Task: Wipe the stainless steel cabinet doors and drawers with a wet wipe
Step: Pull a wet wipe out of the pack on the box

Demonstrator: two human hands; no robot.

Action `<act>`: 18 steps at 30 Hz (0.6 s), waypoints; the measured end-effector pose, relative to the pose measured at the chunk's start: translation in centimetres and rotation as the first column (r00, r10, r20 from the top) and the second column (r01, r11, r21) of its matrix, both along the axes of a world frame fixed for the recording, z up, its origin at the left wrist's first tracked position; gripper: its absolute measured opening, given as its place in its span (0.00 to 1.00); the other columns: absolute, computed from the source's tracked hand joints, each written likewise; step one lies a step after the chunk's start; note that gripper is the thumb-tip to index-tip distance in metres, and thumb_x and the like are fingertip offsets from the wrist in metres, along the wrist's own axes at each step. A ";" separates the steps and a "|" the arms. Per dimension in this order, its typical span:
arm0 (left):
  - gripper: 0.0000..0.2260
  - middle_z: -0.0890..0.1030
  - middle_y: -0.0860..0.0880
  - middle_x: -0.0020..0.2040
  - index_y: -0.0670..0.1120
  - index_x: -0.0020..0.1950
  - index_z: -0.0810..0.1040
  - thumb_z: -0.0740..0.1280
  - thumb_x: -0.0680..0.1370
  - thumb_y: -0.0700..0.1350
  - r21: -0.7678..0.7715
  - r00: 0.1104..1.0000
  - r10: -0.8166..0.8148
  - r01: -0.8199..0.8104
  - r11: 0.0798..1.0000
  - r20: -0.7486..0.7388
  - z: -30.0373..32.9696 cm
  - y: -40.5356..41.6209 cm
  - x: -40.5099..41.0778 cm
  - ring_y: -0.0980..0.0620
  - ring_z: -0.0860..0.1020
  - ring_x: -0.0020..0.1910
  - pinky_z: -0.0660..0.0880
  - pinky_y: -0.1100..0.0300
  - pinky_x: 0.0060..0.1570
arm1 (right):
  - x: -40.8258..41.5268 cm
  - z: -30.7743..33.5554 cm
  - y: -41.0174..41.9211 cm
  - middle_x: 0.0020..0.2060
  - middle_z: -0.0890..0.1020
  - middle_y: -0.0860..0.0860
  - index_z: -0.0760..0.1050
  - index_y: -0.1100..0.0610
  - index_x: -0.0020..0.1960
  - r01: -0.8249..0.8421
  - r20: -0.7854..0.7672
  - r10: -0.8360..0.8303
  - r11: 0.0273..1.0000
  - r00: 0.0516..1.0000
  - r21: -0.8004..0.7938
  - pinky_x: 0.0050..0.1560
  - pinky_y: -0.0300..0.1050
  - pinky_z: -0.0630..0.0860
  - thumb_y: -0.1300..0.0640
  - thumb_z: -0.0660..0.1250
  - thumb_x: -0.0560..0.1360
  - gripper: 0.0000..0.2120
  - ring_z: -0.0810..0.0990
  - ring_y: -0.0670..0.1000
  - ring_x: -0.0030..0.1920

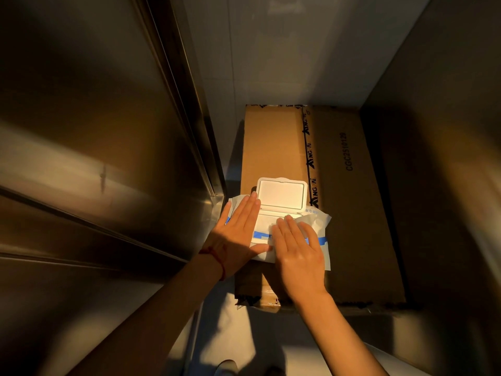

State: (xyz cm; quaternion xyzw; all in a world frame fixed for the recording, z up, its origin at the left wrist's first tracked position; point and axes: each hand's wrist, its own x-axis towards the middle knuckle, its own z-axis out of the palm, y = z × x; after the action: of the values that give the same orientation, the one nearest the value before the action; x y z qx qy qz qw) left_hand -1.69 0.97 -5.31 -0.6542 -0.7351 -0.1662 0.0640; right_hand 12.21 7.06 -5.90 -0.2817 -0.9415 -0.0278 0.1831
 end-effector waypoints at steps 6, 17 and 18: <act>0.51 0.81 0.36 0.53 0.28 0.69 0.61 0.80 0.58 0.55 0.013 0.999 0.005 -0.004 1.000 -0.050 0.0 0.0 -0.1 0.38 0.80 0.51 0.78 0.39 0.43 | 0.3 -0.1 0.1 0.45 0.84 0.59 0.83 0.63 0.45 -0.034 -0.030 0.035 0.999 0.999 0.015 0.48 0.56 0.79 0.58 0.84 0.51 0.25 0.84 0.56 0.48; 0.33 0.80 0.33 0.51 0.31 0.49 0.80 0.83 0.53 0.50 -0.117 0.999 0.040 -0.036 0.992 0.028 0.1 0.0 0.2 0.34 0.80 0.49 0.75 0.34 0.38 | 0.3 -0.1 0.4 0.44 0.85 0.59 0.83 0.62 0.41 -0.060 -0.105 0.060 0.998 0.993 0.008 0.48 0.54 0.79 0.57 0.84 0.51 0.22 0.84 0.56 0.47; 0.32 0.80 0.33 0.51 0.30 0.48 0.80 0.83 0.53 0.49 -0.135 0.998 0.038 -0.031 0.990 0.045 0.2 0.0 0.2 0.34 0.80 0.48 0.75 0.34 0.37 | 0.3 -0.1 0.4 0.44 0.85 0.59 0.83 0.62 0.40 -0.061 -0.116 0.062 0.998 0.991 0.009 0.47 0.53 0.79 0.57 0.84 0.51 0.21 0.84 0.57 0.47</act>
State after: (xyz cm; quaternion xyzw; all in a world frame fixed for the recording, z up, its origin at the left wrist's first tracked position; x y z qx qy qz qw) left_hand -1.54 1.01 -5.09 -0.6401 -0.7571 -0.1305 0.0052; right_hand 12.51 7.42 -5.98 -0.2533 -0.9374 -0.0084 0.2391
